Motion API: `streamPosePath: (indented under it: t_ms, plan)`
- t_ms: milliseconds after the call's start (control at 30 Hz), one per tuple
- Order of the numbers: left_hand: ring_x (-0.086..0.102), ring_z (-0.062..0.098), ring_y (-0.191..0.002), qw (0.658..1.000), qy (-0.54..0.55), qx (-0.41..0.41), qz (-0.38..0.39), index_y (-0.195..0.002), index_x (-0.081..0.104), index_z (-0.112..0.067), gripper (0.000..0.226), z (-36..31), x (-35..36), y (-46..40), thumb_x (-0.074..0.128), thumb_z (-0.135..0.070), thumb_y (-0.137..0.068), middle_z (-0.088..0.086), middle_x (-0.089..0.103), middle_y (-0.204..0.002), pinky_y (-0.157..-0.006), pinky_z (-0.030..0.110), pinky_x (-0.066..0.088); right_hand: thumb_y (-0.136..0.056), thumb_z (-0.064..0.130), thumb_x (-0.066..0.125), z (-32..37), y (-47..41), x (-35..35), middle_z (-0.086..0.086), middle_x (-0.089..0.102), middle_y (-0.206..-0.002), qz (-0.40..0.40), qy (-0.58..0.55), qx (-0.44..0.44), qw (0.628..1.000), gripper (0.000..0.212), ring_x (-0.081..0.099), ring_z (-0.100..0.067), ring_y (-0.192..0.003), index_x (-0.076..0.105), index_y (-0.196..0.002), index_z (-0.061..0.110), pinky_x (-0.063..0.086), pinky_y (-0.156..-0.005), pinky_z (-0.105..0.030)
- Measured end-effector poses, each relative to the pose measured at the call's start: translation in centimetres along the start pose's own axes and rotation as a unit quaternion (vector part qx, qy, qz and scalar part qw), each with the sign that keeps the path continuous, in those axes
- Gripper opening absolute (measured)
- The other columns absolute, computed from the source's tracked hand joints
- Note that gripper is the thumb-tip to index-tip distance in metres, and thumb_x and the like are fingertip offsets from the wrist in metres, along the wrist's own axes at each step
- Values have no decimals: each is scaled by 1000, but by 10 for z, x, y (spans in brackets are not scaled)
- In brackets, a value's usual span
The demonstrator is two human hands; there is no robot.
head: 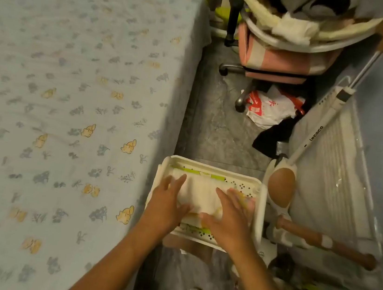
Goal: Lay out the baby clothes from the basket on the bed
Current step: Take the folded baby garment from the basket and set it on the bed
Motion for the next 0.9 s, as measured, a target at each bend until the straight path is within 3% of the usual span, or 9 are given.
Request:
streamPosePath:
  t_ms: [133, 267, 400, 500, 600, 700, 833, 900]
  plan:
    - [31, 25, -143, 999, 10, -22, 21, -153, 13, -44, 89, 10, 21, -25, 71, -36, -85, 4, 12, -162, -113, 36, 35, -73, 55, 70, -11, -22, 10, 12, 5, -163, -2, 32, -13, 999, 96, 7, -20, -148, 18, -153, 38, 1, -113, -35]
    - [13, 29, -151, 998, -49, -22, 21, -154, 0, -42, 103, 17, 34, -36, 73, -26, -84, 6, 0, -164, -117, 38, 29, -65, 56, 76, -19, -40, 12, 15, -2, -163, 2, 53, -22, 998, 112, 8, -24, -148, 8, -153, 42, -7, -110, -34]
    - [4, 31, -152, 990, -141, 7, 25, -151, -18, -41, 122, 25, 44, -38, 78, -19, -78, 6, -13, -163, -118, 35, 26, -51, 59, 80, -24, -52, 17, 17, -4, -162, 30, 101, -22, 994, 132, 12, -28, -145, -5, -151, 46, 3, -116, -48]
    - [13, 29, -150, 989, -147, 19, -5, -150, -22, -40, 126, 30, 46, -39, 77, -12, -77, 2, -11, -163, -115, 35, 31, -47, 58, 82, -28, -54, 22, 14, -2, -161, 31, 140, -32, 989, 140, 18, -33, -140, -11, -150, 44, 12, -114, -52]
    - [29, 24, -143, 994, -102, 29, -41, -156, -8, -28, 123, 35, 42, -43, 78, -7, -72, 0, 7, -160, -111, 31, 38, -48, 58, 82, -28, -54, 22, 9, 9, -160, -6, 148, -38, 988, 137, 26, -32, -136, -7, -151, 40, 19, -112, -50]
    - [33, 23, -140, 996, -64, 18, -54, -156, 8, -22, 107, 39, 40, -43, 76, -5, -75, 1, 22, -156, -113, 35, 37, -48, 54, 82, -26, -55, 21, 10, 22, -152, -33, 141, -32, 989, 126, 31, -27, -126, 9, -150, 39, 22, -106, -46]
    - [47, 20, -126, 997, 27, 18, -76, -146, 40, -19, 76, 31, 32, -38, 68, -1, -78, 0, 44, -137, -108, 30, 41, -53, 49, 77, -19, -54, 6, 13, 41, -131, -78, 134, -30, 987, 88, 34, -23, -112, 37, -131, 40, 21, -90, -40]
    - [54, 16, -116, 992, 70, 31, -97, -135, 56, -20, 57, 22, 26, -31, 70, -10, -81, -2, 53, -126, -104, 30, 47, -56, 48, 72, -17, -52, -5, 14, 45, -121, -104, 128, -31, 986, 67, 33, -22, -109, 46, -118, 41, 26, -88, -39]
Point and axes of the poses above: each hand's wrist, its own y-axis away from the middle knuckle, its own x-axis out of the palm, z = x × y, the point moved 9 cm from there along -y, towards the middle knuckle
